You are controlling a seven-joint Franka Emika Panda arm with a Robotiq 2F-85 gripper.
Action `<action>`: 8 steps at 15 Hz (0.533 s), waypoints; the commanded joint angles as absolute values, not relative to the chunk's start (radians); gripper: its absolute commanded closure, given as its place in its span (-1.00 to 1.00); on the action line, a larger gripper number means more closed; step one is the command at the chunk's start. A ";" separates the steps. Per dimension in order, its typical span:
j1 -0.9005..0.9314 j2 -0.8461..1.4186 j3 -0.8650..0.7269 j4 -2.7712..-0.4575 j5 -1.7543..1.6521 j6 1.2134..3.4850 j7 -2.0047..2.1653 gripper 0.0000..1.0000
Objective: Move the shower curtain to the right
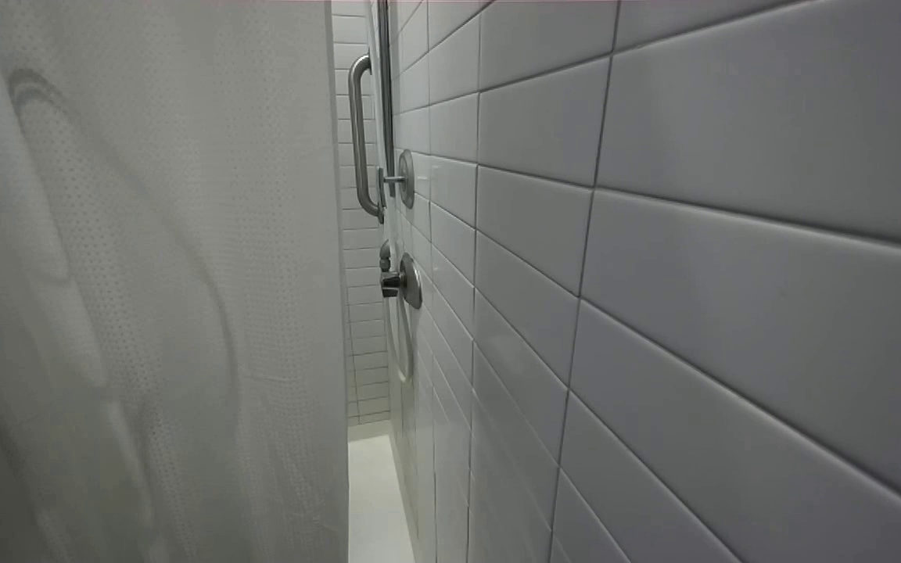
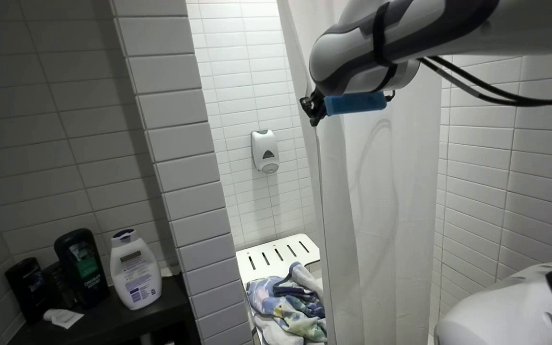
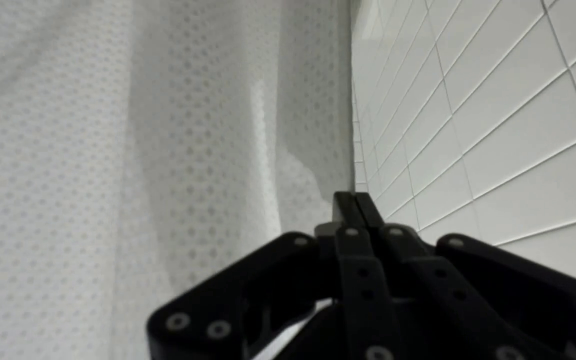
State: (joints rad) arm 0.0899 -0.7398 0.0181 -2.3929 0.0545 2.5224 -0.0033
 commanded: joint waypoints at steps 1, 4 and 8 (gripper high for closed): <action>0.032 -0.766 -0.018 -2.321 -0.003 2.345 -0.050 0.99; -0.017 -0.762 -0.065 -2.254 -0.044 2.248 -0.087 0.99; -0.037 -0.727 -0.134 -2.159 -0.040 2.185 -0.141 0.99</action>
